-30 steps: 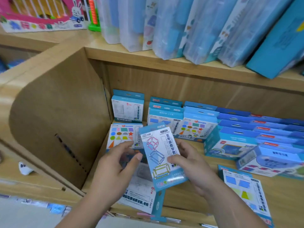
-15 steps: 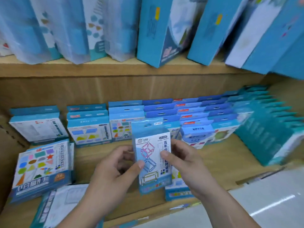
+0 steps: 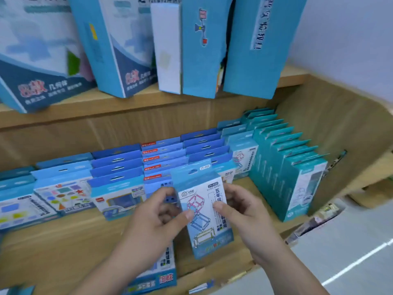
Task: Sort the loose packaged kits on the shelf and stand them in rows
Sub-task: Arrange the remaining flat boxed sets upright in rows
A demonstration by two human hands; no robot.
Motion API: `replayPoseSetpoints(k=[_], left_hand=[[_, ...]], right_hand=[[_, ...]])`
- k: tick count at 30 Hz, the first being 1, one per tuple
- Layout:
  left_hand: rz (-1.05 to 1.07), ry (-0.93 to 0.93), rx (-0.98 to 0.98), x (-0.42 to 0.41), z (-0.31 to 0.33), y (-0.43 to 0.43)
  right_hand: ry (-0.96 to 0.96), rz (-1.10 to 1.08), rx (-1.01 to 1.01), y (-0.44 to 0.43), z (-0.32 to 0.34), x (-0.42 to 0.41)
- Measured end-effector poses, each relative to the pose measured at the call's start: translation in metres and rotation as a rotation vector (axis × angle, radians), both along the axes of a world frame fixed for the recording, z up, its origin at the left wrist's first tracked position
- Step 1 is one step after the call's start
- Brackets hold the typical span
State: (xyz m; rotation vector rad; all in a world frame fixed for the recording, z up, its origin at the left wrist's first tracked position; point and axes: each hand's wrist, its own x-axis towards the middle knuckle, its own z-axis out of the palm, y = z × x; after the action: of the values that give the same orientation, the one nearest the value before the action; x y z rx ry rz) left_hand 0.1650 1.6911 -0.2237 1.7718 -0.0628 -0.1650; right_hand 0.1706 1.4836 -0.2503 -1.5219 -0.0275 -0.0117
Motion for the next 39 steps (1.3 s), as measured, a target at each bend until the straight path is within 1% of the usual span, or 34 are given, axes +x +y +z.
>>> replayPoseSetpoints(k=[4, 8, 11, 15, 19, 20, 23, 25, 30, 33, 36, 39], left_hand=[[-0.050, 0.014, 0.095, 0.019, -0.007, -0.058], [-0.082, -0.011, 0.146, 0.033, -0.014, -0.105], [-0.049, -0.045, 0.232, 0.043, -0.018, -0.130], [0.030, -0.116, 0.402, 0.057, -0.016, -0.148], [0.090, -0.144, 0.526, 0.068, -0.010, -0.162], [0.096, -0.170, 0.554, 0.071, -0.009, -0.167], [0.125, -0.277, 0.737, 0.076, -0.004, -0.179], [0.147, -0.314, 0.792, 0.081, -0.003, -0.182], [0.184, -0.331, 0.813, 0.090, 0.002, -0.182], [0.193, -0.330, 0.722, 0.098, 0.008, -0.181], [0.162, -0.250, 0.633, 0.105, 0.013, -0.182], [0.124, -0.195, 0.600, 0.107, 0.015, -0.183]], right_hand=[[-0.020, -0.136, -0.044, -0.049, -0.011, 0.002], [-0.045, -0.200, -0.230, -0.082, -0.027, -0.003], [-0.141, -0.193, -0.305, -0.094, -0.037, -0.010], [-0.172, -0.104, -0.544, -0.098, -0.056, -0.016], [-0.208, -0.035, -0.592, -0.103, -0.065, -0.009], [-0.229, -0.021, -0.611, -0.105, -0.063, -0.006], [-0.298, -0.001, -0.668, -0.111, -0.059, 0.005], [-0.330, -0.001, -0.705, -0.113, -0.061, 0.011], [-0.233, 0.031, -0.768, -0.116, -0.070, 0.020], [-0.161, 0.065, -0.793, -0.117, -0.072, 0.023], [-0.171, 0.059, -0.796, -0.117, -0.074, 0.025], [-0.202, 0.044, -0.793, -0.116, -0.078, 0.023]])
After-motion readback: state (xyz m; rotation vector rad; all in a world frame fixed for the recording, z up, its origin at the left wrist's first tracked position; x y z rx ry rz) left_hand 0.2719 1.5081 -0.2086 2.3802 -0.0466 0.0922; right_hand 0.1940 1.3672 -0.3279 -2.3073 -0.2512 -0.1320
